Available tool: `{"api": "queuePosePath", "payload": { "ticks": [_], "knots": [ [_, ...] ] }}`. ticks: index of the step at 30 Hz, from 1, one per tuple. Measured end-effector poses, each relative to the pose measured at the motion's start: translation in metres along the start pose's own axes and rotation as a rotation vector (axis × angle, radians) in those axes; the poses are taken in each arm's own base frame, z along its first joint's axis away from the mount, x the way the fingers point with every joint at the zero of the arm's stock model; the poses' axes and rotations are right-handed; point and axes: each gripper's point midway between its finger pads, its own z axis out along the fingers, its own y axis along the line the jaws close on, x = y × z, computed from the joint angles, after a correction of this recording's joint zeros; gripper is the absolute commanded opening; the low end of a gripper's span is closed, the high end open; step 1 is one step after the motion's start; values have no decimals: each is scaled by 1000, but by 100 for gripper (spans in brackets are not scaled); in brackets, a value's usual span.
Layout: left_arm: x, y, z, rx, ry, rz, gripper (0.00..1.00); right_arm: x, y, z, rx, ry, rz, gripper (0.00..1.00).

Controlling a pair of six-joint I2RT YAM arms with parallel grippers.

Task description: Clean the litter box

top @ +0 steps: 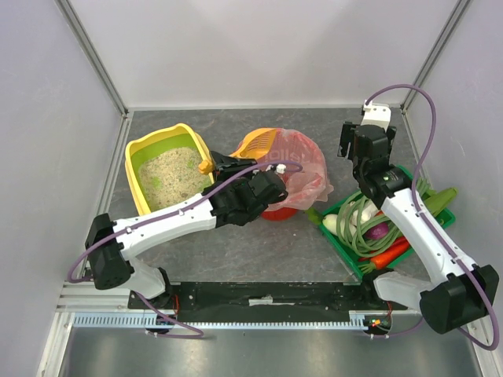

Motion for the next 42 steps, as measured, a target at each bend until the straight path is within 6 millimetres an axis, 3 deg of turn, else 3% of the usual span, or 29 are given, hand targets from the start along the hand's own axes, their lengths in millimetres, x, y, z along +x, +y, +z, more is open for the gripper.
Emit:
{"api": "queuePosePath", "payload": {
  "ticks": [6,11,13,24,27,32,36,39,42],
  "knots": [
    [-8,3,-2,34,-46,-46,2,-2,0,-1,-1,-7,5,85],
    [-31,35,-7,118,-104,-302,2,-4,-2,-3,0,-14,10,85],
    [-35,38,-9,156,-118,-376,2,-4,-4,-3,2,-15,12,85],
    [-41,-14,-22,496,-106,-677,2,-4,-4,-3,2,-14,6,85],
    [-30,-14,-16,574,-69,-841,2,-1,-2,0,3,-5,-2,85],
    [12,4,-3,617,1,-1147,2,3,3,8,4,16,-16,85],
    [43,20,-7,622,18,-1355,2,0,6,13,1,19,-17,85],
    [58,16,-8,640,48,-1448,2,-3,9,14,-4,17,-15,85],
    [69,-4,-2,676,129,-1509,2,-6,10,16,-5,18,-16,85]
  ]
}}
